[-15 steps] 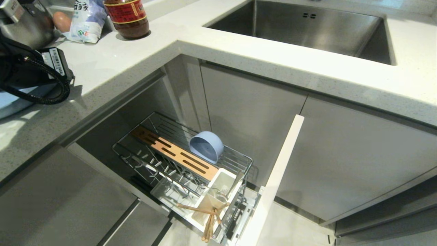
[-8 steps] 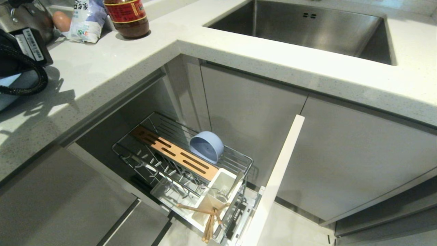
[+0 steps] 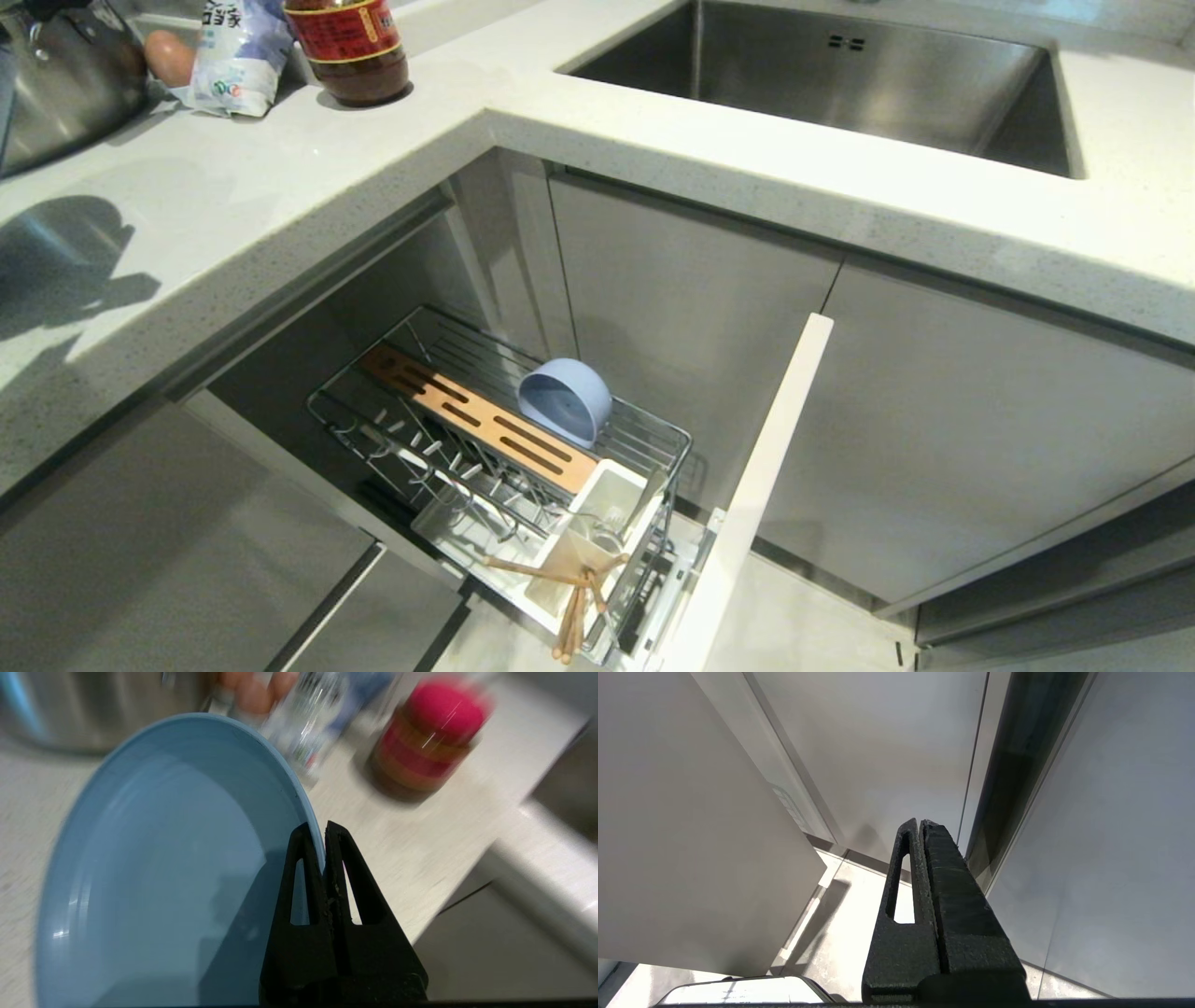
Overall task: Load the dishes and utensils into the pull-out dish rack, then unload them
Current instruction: Pick up the plate and place it in the cupboard
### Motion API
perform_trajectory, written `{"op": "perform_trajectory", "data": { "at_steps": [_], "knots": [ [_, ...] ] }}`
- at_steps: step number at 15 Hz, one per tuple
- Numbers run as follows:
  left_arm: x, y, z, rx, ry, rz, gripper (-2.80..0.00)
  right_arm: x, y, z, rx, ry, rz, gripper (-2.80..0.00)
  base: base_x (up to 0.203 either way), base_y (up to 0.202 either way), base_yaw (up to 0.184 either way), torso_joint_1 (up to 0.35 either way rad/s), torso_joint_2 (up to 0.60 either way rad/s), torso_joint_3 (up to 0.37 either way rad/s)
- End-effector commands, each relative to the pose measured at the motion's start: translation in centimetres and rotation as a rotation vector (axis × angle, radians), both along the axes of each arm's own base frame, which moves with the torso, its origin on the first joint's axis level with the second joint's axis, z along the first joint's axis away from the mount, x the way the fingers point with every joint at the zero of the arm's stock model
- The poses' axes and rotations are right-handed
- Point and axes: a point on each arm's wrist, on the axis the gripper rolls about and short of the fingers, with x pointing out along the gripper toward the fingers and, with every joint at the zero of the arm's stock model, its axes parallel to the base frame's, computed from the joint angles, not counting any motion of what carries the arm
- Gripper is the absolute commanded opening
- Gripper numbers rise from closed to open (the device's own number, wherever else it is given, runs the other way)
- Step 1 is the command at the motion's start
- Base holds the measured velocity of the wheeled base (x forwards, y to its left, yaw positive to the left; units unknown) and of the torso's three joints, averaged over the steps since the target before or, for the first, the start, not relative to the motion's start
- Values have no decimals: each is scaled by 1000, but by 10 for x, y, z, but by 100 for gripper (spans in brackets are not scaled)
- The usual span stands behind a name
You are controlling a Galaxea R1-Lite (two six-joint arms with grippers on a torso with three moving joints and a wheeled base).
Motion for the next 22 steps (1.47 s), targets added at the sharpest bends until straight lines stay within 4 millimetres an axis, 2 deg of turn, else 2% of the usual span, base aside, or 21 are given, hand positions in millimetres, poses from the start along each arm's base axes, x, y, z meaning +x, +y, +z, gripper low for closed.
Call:
{"op": "perform_trajectory", "data": {
  "at_steps": [1,4,6,10,14,16,19,22],
  "knots": [
    [-20,-5,20,-81,-187,-70,-280,0,0,0,0,-5,0,-280,0,0,0,0,0,0],
    [-32,-17,39,-184,-374,-194,-280,0,0,0,0,-5,0,-280,0,0,0,0,0,0],
    [-38,-27,45,-243,-434,-289,-280,0,0,0,0,-5,0,-280,0,0,0,0,0,0],
    [-54,-60,46,-408,-418,-578,-280,0,0,0,0,-5,0,-280,0,0,0,0,0,0],
    [-61,-99,33,-561,-297,-779,-280,0,0,0,0,-4,0,-280,0,0,0,0,0,0],
    [-59,-119,24,-615,-230,-823,-280,0,0,0,0,-5,0,-280,0,0,0,0,0,0],
    [-53,-144,4,-679,-136,-789,-280,0,0,0,0,-5,0,-280,0,0,0,0,0,0],
    [-46,-155,-22,-683,-68,-713,-280,0,0,0,0,-5,0,-280,0,0,0,0,0,0]
  ]
}}
